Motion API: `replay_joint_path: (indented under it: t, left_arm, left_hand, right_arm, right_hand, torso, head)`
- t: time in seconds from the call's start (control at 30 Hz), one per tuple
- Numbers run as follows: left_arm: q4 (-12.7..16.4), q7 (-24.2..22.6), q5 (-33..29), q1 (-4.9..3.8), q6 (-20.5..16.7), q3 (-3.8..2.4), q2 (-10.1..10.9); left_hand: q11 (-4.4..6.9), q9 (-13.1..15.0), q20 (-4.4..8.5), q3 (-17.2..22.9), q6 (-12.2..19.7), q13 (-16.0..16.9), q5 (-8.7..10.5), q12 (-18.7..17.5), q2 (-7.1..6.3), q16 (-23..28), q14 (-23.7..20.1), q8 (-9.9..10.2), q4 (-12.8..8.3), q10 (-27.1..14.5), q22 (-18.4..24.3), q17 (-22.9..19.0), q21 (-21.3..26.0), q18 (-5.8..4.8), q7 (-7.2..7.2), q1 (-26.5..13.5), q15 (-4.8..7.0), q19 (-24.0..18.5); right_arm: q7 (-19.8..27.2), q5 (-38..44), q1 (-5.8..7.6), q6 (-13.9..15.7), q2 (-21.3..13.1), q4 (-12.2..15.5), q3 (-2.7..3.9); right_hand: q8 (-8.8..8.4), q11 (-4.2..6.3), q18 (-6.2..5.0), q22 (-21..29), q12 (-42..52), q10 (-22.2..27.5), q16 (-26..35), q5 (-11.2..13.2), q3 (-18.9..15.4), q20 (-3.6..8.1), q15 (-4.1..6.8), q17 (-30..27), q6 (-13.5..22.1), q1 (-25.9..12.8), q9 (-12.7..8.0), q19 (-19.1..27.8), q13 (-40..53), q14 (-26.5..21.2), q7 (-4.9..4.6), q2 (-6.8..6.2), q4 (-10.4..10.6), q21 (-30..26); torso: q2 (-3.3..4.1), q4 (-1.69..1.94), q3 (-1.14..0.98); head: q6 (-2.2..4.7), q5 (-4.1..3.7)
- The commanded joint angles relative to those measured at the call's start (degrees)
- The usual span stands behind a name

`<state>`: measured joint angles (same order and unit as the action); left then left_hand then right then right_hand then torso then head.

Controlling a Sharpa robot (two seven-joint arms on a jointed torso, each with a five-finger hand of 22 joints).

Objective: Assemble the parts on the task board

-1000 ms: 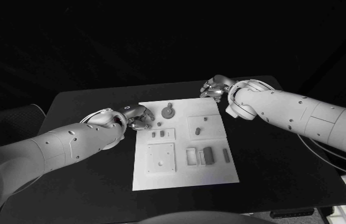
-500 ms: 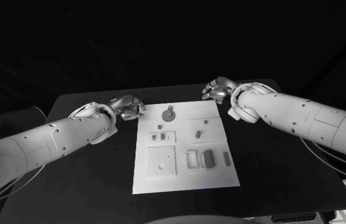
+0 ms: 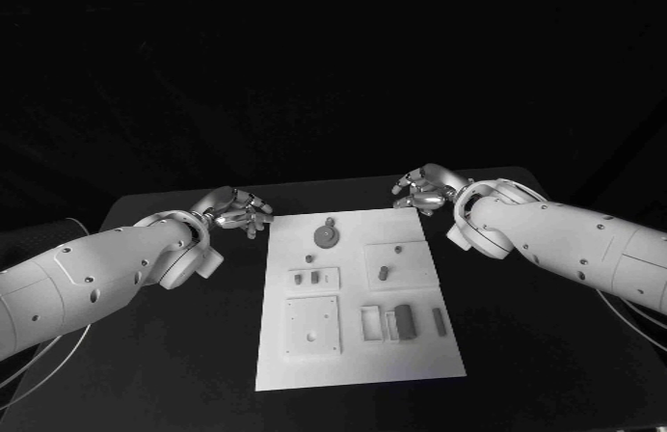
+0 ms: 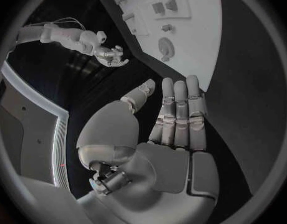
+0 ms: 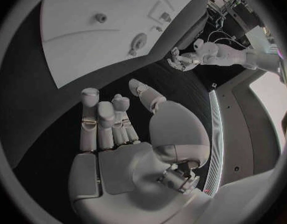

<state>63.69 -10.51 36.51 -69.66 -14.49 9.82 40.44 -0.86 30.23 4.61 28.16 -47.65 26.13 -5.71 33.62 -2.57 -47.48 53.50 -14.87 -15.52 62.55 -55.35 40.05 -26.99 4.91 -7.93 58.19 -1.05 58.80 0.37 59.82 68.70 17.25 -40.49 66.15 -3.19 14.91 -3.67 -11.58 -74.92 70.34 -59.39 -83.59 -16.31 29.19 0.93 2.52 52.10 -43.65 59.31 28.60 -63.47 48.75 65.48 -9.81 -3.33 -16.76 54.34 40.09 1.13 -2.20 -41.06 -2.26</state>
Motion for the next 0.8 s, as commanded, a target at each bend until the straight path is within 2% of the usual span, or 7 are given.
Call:
replay_joint_path:
  t: [0.03, 0.07, 0.1, 0.23, 0.47, 0.6, 0.8]
  left_arm:
    - [1.71, -2.83, -7.93, -0.08, -1.07, -0.06, 0.87]
    - [2.23, -3.03, -9.45, -0.08, -1.20, -0.07, 1.23]
    - [2.72, -3.18, -10.80, -0.08, -1.40, -0.08, 1.60]
    - [4.46, -3.83, -13.14, -0.08, -1.54, -0.10, 2.99]
    - [7.56, -4.69, -13.15, -0.03, -1.96, -0.08, 4.75]
    - [8.59, -5.31, -12.69, 0.03, -2.19, -0.04, 5.08]
    - [9.38, -5.73, -12.59, 0.16, -1.96, -0.02, 5.39]
  left_hand:
    - [-5.10, 0.15, -1.52, -0.45, -1.88, -2.28, 0.02, -3.14, -0.21, 3.54, -2.76, -0.12, -0.41, -7.98, 1.27, -1.74, 2.43, -0.61, -2.19, -0.54, -1.86, -2.89]
    - [-5.43, 0.23, -2.61, -0.57, -1.77, -3.40, 0.04, -4.70, -0.35, 5.61, -3.81, -0.12, -0.61, -7.82, 2.14, -2.80, 3.86, -0.35, -2.25, -0.57, -2.96, -4.22]
    - [-5.62, 0.27, -3.14, -0.67, -1.68, -4.07, 0.11, -5.65, -0.44, 6.75, -4.29, -0.12, -0.72, -7.80, 2.65, -3.38, 4.64, -0.20, -2.25, -0.51, -3.47, -4.84]
    - [-6.02, 0.46, -4.60, -1.81, -1.38, -6.47, 0.51, -8.96, -0.89, 10.38, -4.56, -0.12, -0.96, -6.70, 4.58, -5.05, 7.13, 0.37, -2.34, -0.14, -4.73, -5.74]
    - [-6.27, 0.54, -5.26, -4.29, -1.06, -8.29, 1.37, -11.54, -1.90, 13.13, -4.47, 0.00, -1.19, -5.86, 6.20, -5.94, 9.08, 0.56, -2.20, 1.71, -5.33, -6.02]
    - [-6.37, 0.55, -5.39, -5.43, -1.03, -8.89, 1.37, -12.41, -2.54, 13.92, -4.18, 0.03, -1.20, -5.54, 6.71, -6.08, 9.61, 0.61, -2.10, 2.67, -5.41, -5.83]
    - [-6.36, 0.58, -5.35, -6.36, -1.29, -9.32, 1.13, -13.00, -2.33, 14.32, -3.59, -0.05, -1.13, -5.05, 7.02, -5.98, 9.83, 0.69, -2.12, 3.08, -5.32, -5.25]
  right_arm:
    - [5.72, 2.72, -0.68, 2.12, -1.56, 1.68, -0.41]
    - [6.14, 3.15, -0.87, 2.26, -2.05, 2.12, -0.56]
    - [6.60, 3.51, -1.04, 2.29, -2.48, 2.50, -0.70]
    - [7.45, 5.01, -1.75, 2.93, -3.78, 3.84, -1.16]
    - [7.95, 9.48, -3.11, 4.16, -5.68, 5.62, -2.32]
    - [7.91, 12.25, -4.12, 4.61, -5.92, 5.50, -2.49]
    - [8.03, 15.40, -5.38, 4.85, -5.90, 5.37, -2.77]
  right_hand:
    - [0.33, 0.10, -3.42, -0.86, 0.18, -0.35, -0.19, 0.75, -0.54, 0.23, 0.05, -0.08, -0.59, 0.95, 0.05, -0.07, -0.13, 0.37, -0.31, 0.00, 0.02, 0.05]
    - [0.34, 0.11, -3.42, -0.86, 0.17, -0.38, -0.17, 0.98, -0.60, 0.24, 0.05, -0.09, -0.60, 1.11, 0.05, -0.06, -0.15, 0.39, -0.30, -0.15, -0.01, 0.04]
    - [0.34, 0.12, -3.42, -0.86, 0.15, -0.40, -0.16, 1.18, -0.66, 0.26, 0.06, -0.10, -0.62, 1.28, 0.05, -0.07, -0.17, 0.41, -0.29, -0.26, -0.01, 0.05]
    - [0.38, 0.14, -3.42, -0.86, 0.10, -0.48, -0.13, 1.91, -0.90, 0.28, 0.08, -0.13, -0.70, 1.72, 0.05, -0.07, -0.23, 0.48, -0.26, -0.65, 0.00, 0.04]
    - [0.48, 0.20, -3.42, -0.86, 0.07, -0.62, -0.13, 2.31, -1.14, 0.31, 0.13, -0.15, -0.92, 2.30, 0.07, -0.09, -0.29, 0.59, -0.19, -1.12, -0.03, 0.05]
    - [0.56, 0.28, -3.42, -0.86, 0.04, -0.72, -0.12, 2.38, -1.25, 0.34, 0.19, -0.17, -1.10, 2.67, 0.10, -0.13, -0.33, 0.67, -0.11, -1.40, -0.03, 0.06]
    - [0.78, 0.44, -3.42, -0.85, 0.00, -0.91, -0.10, 2.22, -1.38, 0.37, 0.34, -0.21, -1.54, 3.07, 0.17, -0.25, -0.40, 0.83, 0.06, -1.58, -0.02, 0.10]
  torso:
    - [-0.20, -0.11, 0.08]
    - [-0.27, -0.14, 0.08]
    - [-0.24, -0.12, 0.04]
    - [-0.42, -0.16, -0.03]
    - [-0.75, -0.11, -0.24]
    - [-0.83, -0.12, -0.32]
    - [-0.68, -0.10, -0.25]
  head:
    - [0.68, -0.22]
    - [0.87, -0.21]
    - [0.99, -0.23]
    - [1.17, -0.36]
    - [1.08, -0.51]
    - [0.91, -0.56]
    - [0.76, -0.57]
